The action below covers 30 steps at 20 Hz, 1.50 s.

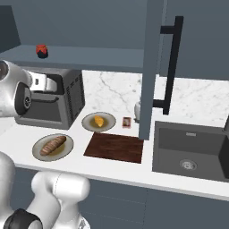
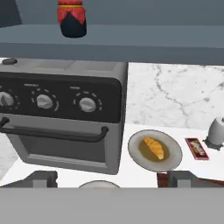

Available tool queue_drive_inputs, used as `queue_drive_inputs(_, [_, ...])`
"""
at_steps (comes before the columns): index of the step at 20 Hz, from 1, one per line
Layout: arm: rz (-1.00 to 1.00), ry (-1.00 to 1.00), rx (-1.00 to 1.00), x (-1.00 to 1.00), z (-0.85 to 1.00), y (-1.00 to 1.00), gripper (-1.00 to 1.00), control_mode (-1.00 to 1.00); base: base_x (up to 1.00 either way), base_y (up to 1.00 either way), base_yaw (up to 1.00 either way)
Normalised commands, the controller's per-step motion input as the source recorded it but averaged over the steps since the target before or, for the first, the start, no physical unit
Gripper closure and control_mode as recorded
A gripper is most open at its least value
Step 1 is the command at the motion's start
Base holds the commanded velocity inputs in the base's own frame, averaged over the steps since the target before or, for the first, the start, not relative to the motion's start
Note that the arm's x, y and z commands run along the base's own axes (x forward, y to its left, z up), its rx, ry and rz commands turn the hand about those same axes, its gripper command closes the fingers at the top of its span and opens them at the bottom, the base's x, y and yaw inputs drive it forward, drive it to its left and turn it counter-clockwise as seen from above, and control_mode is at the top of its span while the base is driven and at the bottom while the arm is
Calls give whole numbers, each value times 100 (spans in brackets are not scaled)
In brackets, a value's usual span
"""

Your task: From the different types of pastries on the counter, select a croissant and place it on the cutting board. Then retrieve a jar of jam from the cabinet and place it alongside the croissant on the cutting board.

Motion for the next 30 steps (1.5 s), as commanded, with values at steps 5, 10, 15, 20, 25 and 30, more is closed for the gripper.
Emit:
queue_drive_inputs(5, [13,0,5,28,49,43,-100,-100,0,0,0])
queue_drive_inputs(10, [1,-20,1,-28,-2,34,-100,-100,0,0,0])
queue_drive_inputs(15, [0,-35,1,-89,-67,4,-100,-100,0,0,0])
queue_drive_inputs(20, [1,-21,12,15,79,11,-100,-100,0,0,0])
queue_drive_inputs(25, [5,-4,13,36,100,14,-100,-100,0,0,0])
queue_drive_inputs(30, [0,-6,0,-5,11,16,-100,-100,0,0,0])
